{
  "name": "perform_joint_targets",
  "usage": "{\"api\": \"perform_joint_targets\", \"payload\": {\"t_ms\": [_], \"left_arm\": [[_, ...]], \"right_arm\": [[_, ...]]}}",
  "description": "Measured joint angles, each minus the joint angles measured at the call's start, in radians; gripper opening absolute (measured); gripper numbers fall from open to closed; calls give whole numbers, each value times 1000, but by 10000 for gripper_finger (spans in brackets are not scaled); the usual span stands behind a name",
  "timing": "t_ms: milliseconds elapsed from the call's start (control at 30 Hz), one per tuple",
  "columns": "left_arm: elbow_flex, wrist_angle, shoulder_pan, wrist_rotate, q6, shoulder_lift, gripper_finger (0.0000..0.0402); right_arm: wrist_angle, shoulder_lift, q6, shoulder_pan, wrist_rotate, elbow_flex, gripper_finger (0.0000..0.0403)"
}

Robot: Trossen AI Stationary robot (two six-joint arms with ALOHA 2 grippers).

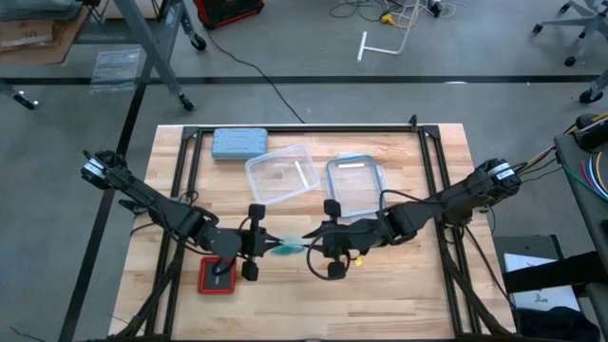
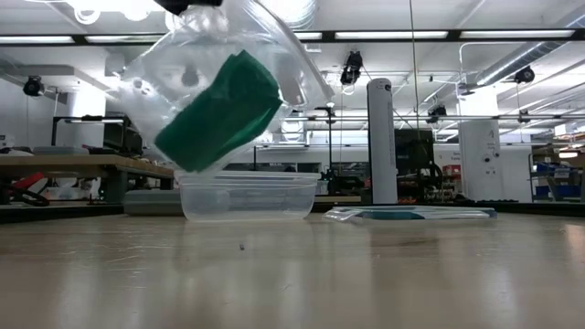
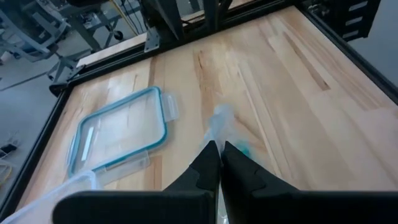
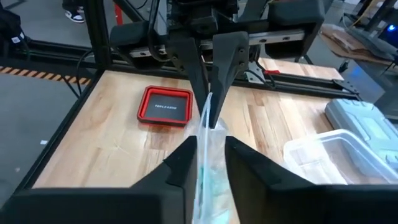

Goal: Roll bandage
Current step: Close the transparent zip bag

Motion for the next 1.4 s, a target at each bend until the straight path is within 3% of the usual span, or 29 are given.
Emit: {"api": "perform_joint_targets", "payload": {"t_ms": [167, 300, 433, 800, 1200, 1400], "left_arm": [[0, 4, 0, -14, 35, 0, 0], [0, 45, 1, -104, 73, 0, 0], [0, 56, 2, -100, 95, -1, 0], [0, 63, 3, -96, 150, -1, 0], [0, 53, 2, -68, 169, -1, 0], [0, 55, 2, -67, 184, 0, 0]], "right_arm": [[1, 2, 64, 0, -7, 0, 109], [-3, 18, 84, -2, -17, 2, 127], [12, 32, 76, -6, -23, 8, 135], [4, 125, 32, -35, -24, 102, 118], [-31, 126, 29, -55, -23, 124, 90], [-45, 132, 40, -61, -25, 124, 96]]}}
